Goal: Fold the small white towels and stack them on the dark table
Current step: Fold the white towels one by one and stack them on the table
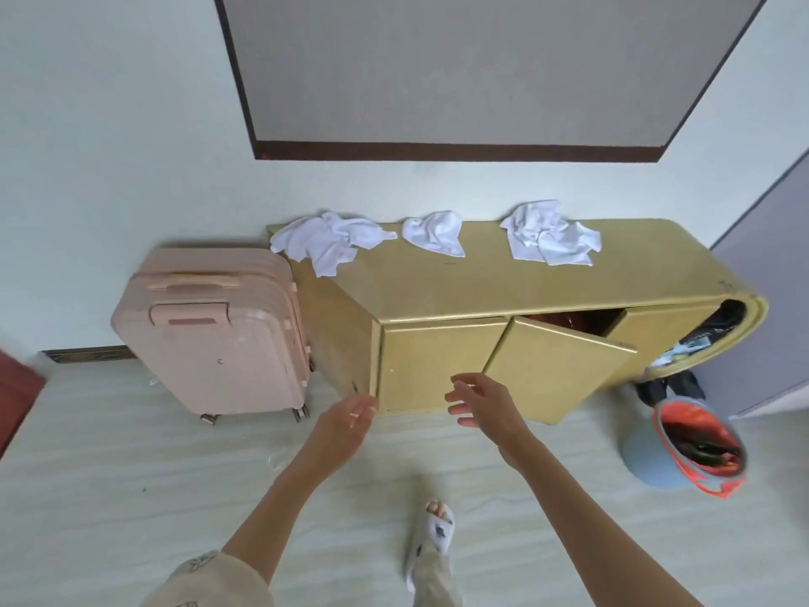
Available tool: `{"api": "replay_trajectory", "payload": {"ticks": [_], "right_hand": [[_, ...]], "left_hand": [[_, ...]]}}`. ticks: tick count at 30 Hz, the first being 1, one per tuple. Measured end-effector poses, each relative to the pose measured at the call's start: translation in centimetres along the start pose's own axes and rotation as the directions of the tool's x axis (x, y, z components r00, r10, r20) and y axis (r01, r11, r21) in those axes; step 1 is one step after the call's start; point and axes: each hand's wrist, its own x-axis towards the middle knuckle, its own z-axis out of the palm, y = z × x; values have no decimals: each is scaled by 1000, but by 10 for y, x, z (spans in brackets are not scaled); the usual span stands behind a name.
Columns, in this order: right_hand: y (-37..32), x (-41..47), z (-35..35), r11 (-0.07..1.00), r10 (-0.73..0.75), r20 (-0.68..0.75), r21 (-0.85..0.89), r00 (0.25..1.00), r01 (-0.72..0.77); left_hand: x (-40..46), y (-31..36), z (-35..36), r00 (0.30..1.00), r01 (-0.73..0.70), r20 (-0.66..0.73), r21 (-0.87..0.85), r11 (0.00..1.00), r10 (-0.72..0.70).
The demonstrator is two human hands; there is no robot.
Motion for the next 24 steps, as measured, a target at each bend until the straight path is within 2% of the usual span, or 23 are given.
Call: {"api": "replay_trajectory", "payload": {"ticks": [4,8,17,20,22,24], "right_hand": [[-18,94,-8,999,26,45,-29,999,-25],[-47,188,-14,997,50,83,-61,995,-45],[-85,345,-6,977,133,146,-186,980,-105],[-81,395,-6,952,163,114,-280,980,-126],[-79,428,-7,910,159,85,-398,983,-113],[-79,460,-4,859,147,46,-502,988,-105]], "left_hand": [[88,8,-9,999,53,-3,40,998,-53],[169,19,-23,984,175,-15,25,984,-175],[313,15,-33,934,356,17,20,934,-356],[366,5,-30,939,337,61,36,941,-339],[400,0,-27,960,254,94,95,963,-263],[432,-7,-25,982,129,108,229,965,-157]]}}
